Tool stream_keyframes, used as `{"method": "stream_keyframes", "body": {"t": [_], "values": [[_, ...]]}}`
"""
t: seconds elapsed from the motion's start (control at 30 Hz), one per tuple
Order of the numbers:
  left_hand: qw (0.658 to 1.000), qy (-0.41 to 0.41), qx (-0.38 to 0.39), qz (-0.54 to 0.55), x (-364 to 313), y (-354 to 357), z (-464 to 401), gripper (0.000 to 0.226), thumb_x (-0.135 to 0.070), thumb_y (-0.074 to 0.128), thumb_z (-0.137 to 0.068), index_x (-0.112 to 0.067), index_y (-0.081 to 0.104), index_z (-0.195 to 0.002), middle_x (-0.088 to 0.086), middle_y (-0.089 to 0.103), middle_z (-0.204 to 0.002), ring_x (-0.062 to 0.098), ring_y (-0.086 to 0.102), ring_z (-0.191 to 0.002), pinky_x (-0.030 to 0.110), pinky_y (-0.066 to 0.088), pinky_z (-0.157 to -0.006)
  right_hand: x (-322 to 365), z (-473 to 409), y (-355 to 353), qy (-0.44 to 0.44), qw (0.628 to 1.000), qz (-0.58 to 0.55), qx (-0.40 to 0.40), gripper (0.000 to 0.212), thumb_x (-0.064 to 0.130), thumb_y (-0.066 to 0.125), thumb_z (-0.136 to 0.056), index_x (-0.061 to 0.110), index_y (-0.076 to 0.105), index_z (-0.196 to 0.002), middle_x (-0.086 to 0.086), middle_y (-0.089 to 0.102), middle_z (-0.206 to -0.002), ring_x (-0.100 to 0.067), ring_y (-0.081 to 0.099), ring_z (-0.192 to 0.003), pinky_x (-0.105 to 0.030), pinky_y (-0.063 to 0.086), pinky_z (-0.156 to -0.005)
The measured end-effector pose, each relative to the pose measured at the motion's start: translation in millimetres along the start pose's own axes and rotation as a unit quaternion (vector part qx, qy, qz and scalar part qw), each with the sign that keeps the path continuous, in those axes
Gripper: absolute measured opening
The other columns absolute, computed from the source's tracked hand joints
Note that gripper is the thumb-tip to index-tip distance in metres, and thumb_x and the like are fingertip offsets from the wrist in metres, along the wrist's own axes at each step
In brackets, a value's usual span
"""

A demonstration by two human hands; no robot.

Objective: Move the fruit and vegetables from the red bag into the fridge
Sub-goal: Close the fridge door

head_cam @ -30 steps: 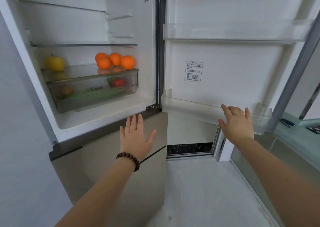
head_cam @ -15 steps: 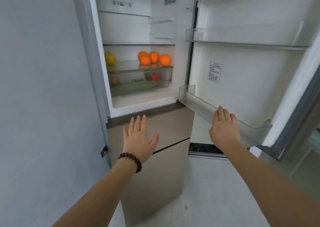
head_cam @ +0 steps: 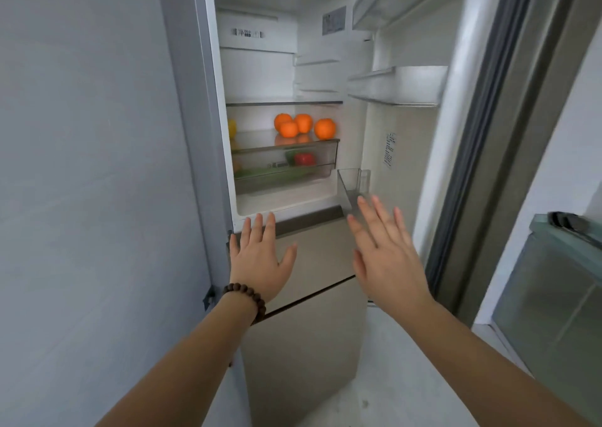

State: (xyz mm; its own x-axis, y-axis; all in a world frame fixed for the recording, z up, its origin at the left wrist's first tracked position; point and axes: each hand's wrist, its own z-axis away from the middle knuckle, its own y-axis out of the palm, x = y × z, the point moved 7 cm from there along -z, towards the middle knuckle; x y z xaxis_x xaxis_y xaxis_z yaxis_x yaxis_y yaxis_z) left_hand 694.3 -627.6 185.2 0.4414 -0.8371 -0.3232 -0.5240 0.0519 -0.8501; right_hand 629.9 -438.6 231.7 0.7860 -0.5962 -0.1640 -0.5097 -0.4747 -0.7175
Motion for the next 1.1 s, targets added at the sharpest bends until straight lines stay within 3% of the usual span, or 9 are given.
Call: {"method": "stream_keyframes", "body": {"t": [0.23, 0.33, 0.53, 0.67, 0.83, 1.03, 1.1], "values": [[1.0, -0.002, -0.012, 0.013, 24.0, -14.7, -3.3, 0.072, -0.059, 0.025, -0.093, -0.022, 0.003, -0.151, 0.004, 0.005, -0.16, 0.021, -0.004, -0.147, 0.046, -0.001, -0.118, 14.0, -3.4, -16.5, -0.031, 0.996, 0.088, 0.002, 0.046, 0.018, 0.05, -0.089, 0.004, 0.048, -0.133, -0.015, 0.042, -0.145, -0.029, 0.023, -0.143, -0.05, 0.007, -0.118], [1.0, -0.011, -0.013, 0.011, 40.1, -21.2, -4.5, 0.072, -0.059, 0.024, -0.093, -0.022, 0.003, -0.151, 0.003, 0.005, -0.16, 0.021, -0.004, -0.147, 0.048, 0.001, -0.118, 34.4, -13.1, -1.2, -0.072, 0.99, 0.117, 0.03, 0.049, 0.018, 0.06, -0.083, -0.004, 0.053, -0.126, -0.019, 0.047, -0.14, -0.033, 0.031, -0.139, -0.046, 0.005, -0.117], [0.999, -0.034, -0.024, 0.006, 79.2, -38.9, -6.2, 0.073, -0.059, 0.025, -0.093, -0.022, 0.001, -0.151, 0.002, 0.003, -0.16, 0.021, -0.005, -0.147, 0.048, 0.0, -0.119, 85.2, -43.1, 29.3, -0.164, 0.973, 0.157, 0.05, 0.043, 0.022, 0.059, -0.084, -0.002, 0.06, -0.12, -0.019, 0.049, -0.138, -0.035, 0.03, -0.139, -0.05, 0.006, -0.115], [0.998, -0.049, -0.026, 0.002, 105.6, -46.3, -10.1, 0.074, -0.061, 0.024, -0.093, -0.022, 0.0, -0.151, 0.003, 0.002, -0.16, 0.022, -0.005, -0.147, 0.048, 0.001, -0.119, 105.4, -64.1, 40.4, -0.169, 0.974, 0.148, 0.026, 0.042, 0.026, 0.06, -0.085, 0.003, 0.061, -0.121, -0.016, 0.048, -0.14, -0.031, 0.024, -0.142, -0.055, 0.005, -0.115], [0.997, -0.064, -0.028, -0.016, 132.3, -49.7, -18.6, 0.075, -0.063, 0.022, -0.092, -0.023, -0.002, -0.151, 0.003, 0.003, -0.16, 0.022, -0.004, -0.147, 0.05, 0.004, -0.118, 129.3, -98.7, 67.7, -0.224, 0.961, 0.15, 0.054, 0.055, 0.042, 0.063, -0.081, 0.006, 0.058, -0.123, -0.015, 0.047, -0.141, -0.031, 0.02, -0.143, -0.056, 0.001, -0.115], [0.997, -0.07, -0.018, -0.029, 145.3, -43.5, -29.6, 0.076, -0.063, 0.022, -0.092, -0.022, -0.004, -0.151, 0.003, 0.002, -0.16, 0.022, -0.006, -0.147, 0.049, 0.001, -0.118, 163.1, -149.8, 108.5, -0.258, 0.945, 0.18, 0.089, 0.065, 0.05, 0.073, -0.069, 0.007, 0.063, -0.117, -0.014, 0.058, -0.13, -0.03, 0.038, -0.135, -0.056, 0.008, -0.113], [0.997, -0.07, -0.017, -0.032, 148.3, -40.9, -32.5, 0.076, -0.063, 0.022, -0.092, -0.022, -0.003, -0.151, 0.003, 0.002, -0.16, 0.022, -0.006, -0.147, 0.049, 0.001, -0.118, 173.5, -164.1, 119.1, -0.261, 0.942, 0.191, 0.087, 0.064, 0.051, 0.068, -0.074, 0.008, 0.06, -0.122, -0.013, 0.053, -0.135, -0.029, 0.034, -0.138, -0.056, 0.004, -0.113]]}}
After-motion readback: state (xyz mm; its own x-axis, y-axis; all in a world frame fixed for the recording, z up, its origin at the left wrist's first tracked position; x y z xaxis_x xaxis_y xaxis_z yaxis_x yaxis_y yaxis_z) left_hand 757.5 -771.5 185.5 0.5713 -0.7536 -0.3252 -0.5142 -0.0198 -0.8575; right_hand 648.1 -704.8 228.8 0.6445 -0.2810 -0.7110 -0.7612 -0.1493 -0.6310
